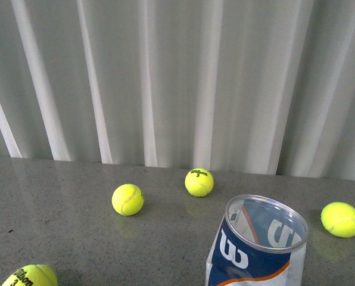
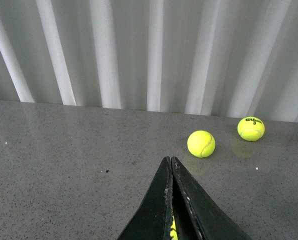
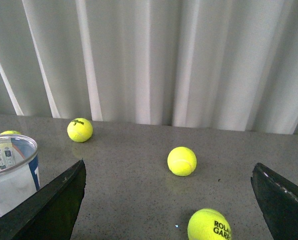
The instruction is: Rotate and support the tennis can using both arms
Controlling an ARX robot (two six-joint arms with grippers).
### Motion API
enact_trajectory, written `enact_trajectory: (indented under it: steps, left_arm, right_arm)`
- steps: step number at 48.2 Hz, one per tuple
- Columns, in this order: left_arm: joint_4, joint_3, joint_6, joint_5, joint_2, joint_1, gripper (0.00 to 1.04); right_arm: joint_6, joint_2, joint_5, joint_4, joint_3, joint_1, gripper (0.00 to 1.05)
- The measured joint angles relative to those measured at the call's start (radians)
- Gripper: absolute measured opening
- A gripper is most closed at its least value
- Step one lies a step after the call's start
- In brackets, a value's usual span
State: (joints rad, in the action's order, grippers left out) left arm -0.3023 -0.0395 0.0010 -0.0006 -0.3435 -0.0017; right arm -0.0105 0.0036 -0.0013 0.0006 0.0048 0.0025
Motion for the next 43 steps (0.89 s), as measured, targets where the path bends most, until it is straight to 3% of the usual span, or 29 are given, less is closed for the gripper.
enact_trajectory:
  steps: [25, 29, 39, 43]
  left_arm:
    - [0.127, 0.015, -0.002, 0.0, 0.171, 0.0, 0.04]
    - [0.291, 0.015, -0.003, 0.0, 0.304, 0.0, 0.04]
    - [0.3, 0.015, -0.003, 0.0, 0.34, 0.0, 0.04]
    - [0.3, 0.015, -0.003, 0.0, 0.34, 0.0, 0.16]
  right_arm:
    - [0.0, 0.0, 0.0, 0.0, 0.0, 0.0, 0.98]
    - [0.0, 0.0, 0.0, 0.0, 0.0, 0.0, 0.98]
    - [0.0, 0.0, 0.0, 0.0, 0.0, 0.0, 0.98]
    - [0.0, 0.0, 0.0, 0.0, 0.0, 0.0, 0.98]
